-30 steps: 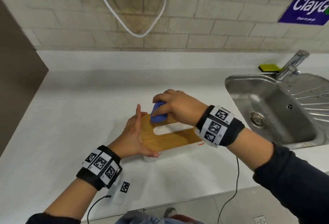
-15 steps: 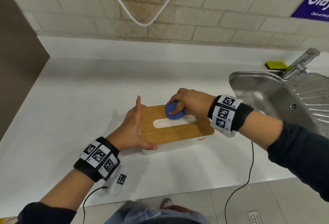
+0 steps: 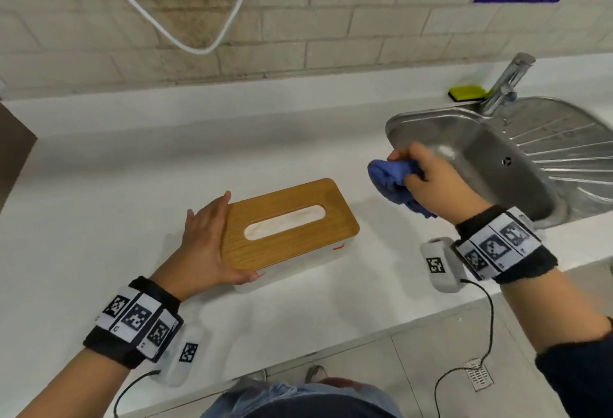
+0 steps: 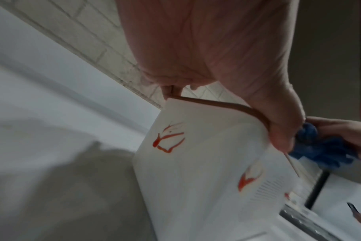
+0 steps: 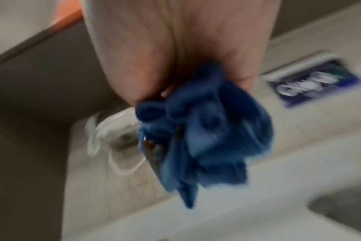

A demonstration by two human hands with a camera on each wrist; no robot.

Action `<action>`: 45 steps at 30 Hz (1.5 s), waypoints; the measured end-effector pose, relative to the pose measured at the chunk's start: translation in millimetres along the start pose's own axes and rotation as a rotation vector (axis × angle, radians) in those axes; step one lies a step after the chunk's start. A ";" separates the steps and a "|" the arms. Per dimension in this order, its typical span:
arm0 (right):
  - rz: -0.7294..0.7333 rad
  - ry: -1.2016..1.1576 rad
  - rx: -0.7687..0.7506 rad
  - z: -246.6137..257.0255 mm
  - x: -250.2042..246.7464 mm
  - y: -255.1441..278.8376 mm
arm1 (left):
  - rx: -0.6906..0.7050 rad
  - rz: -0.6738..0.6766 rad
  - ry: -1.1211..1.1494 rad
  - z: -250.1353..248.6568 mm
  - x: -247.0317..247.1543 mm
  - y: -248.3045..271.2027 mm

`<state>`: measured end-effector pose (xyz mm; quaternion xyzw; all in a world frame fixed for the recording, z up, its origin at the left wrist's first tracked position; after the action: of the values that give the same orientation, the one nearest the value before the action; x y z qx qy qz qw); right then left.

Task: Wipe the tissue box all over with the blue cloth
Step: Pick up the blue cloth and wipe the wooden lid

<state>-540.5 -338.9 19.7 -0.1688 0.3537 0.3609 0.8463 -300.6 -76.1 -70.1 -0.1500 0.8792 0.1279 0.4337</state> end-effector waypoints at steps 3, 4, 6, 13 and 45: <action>-0.174 -0.465 0.154 -22.8 13.7 29.5 | 0.145 -0.095 -0.175 -19.4 4.4 1.2; -0.201 -0.617 0.212 -30.1 21.4 36.9 | 0.167 -0.092 -0.201 -27.4 8.4 0.4; -0.197 -0.860 0.316 -39.8 38.6 50.5 | 0.186 -0.047 -0.269 -45.3 19.2 -3.1; -0.048 -1.286 0.179 -31.4 64.7 56.3 | 0.076 -0.058 -0.332 -64.9 34.3 -20.3; -0.374 -1.120 0.302 -62.8 30.2 28.3 | 0.009 -0.033 -0.486 -80.2 38.6 -27.4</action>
<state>-576.3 -338.7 -46.4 0.1093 -0.1333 0.1859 0.9673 -370.8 -135.7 -56.2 -0.1273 0.7469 0.1492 0.6353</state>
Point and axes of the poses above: each hand's wrist, its own y-axis away from the middle knuckle, its own x-axis out of the palm, z = x × y, the point moved 2 cm from there along -y, towards the middle knuckle, and after that the axes turned 2 degrees about z, right-handed, at the moved point
